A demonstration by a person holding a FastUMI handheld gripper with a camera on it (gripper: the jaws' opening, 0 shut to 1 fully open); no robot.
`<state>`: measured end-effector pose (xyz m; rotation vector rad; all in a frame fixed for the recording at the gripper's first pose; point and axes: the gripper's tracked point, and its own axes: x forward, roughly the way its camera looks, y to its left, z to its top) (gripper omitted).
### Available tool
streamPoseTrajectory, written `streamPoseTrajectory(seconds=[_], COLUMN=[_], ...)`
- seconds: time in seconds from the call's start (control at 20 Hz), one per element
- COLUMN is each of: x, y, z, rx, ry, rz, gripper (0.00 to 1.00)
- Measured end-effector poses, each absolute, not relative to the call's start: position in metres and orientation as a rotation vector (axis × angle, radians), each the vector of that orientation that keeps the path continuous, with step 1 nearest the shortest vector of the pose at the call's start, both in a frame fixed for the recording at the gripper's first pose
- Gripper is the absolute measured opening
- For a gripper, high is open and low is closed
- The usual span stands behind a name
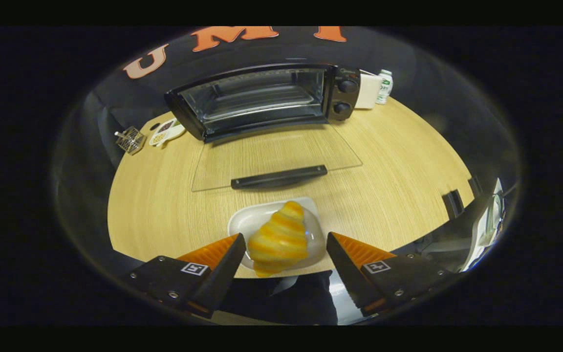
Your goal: Open the toaster oven, put the food inside, and close the toaster oven door.
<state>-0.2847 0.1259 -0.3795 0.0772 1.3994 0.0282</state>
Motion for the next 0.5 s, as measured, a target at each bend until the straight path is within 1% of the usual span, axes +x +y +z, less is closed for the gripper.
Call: streamPoseTrajectory(seconds=[0.25,0.45,0.5], x=[-0.314,-0.322,-0.323], y=[0.134,0.137,0.137], z=[-0.4,-0.419,-0.423], rx=[0.08,0.043,0.036], ry=[1.444,1.474,1.483], rz=[-0.046,-0.06,-0.063], gripper=[0.99,0.98,0.97])
